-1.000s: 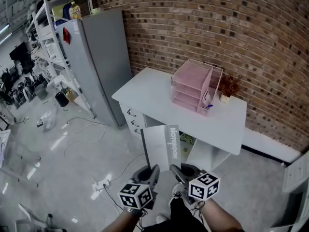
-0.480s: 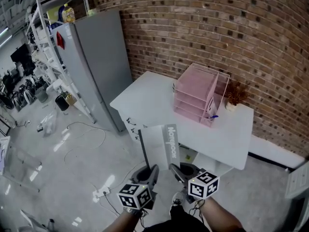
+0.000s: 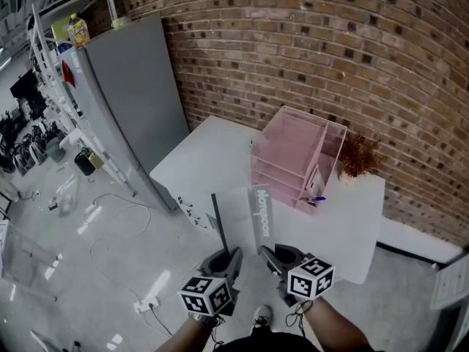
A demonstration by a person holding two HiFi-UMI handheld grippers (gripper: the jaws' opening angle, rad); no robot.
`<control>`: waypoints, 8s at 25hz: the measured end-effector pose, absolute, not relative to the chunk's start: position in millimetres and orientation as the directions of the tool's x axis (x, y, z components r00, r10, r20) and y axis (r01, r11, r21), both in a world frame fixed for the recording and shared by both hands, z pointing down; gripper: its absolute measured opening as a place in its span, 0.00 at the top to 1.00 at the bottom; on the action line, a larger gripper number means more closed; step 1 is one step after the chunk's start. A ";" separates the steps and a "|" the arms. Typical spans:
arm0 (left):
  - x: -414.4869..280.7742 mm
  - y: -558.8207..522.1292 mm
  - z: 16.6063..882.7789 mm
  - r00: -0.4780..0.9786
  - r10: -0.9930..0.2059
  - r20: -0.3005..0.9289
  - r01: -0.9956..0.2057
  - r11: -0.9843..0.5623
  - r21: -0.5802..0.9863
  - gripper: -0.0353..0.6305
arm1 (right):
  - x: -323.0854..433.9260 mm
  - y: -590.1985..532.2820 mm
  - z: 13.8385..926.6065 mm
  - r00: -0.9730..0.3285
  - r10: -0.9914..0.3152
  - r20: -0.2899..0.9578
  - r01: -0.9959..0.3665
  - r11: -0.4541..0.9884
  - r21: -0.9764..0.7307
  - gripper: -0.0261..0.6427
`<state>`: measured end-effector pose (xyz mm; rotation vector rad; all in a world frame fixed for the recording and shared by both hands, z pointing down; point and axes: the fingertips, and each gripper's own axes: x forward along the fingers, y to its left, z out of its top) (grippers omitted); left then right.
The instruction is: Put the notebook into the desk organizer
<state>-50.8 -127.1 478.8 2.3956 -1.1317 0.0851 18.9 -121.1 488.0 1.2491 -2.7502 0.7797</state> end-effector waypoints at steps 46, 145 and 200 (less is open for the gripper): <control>86.7 -392.9 498.8 0.890 -0.336 0.307 -0.441 -0.808 0.391 0.86 | 148.5 -354.3 503.3 -0.307 -0.924 0.228 -0.803 0.123 -0.583 0.94; 45.0 -219.1 437.8 0.843 -0.486 0.231 -0.521 -0.844 0.126 0.94 | 112.5 -167.5 422.1 -0.295 -0.945 0.141 -0.935 0.256 -0.244 0.96; -184.7 -99.1 448.6 0.972 -0.144 0.187 -0.194 -0.938 0.286 0.94 | -123.9 -44.1 440.0 -0.019 -0.983 0.184 -0.968 -0.028 -0.251 0.96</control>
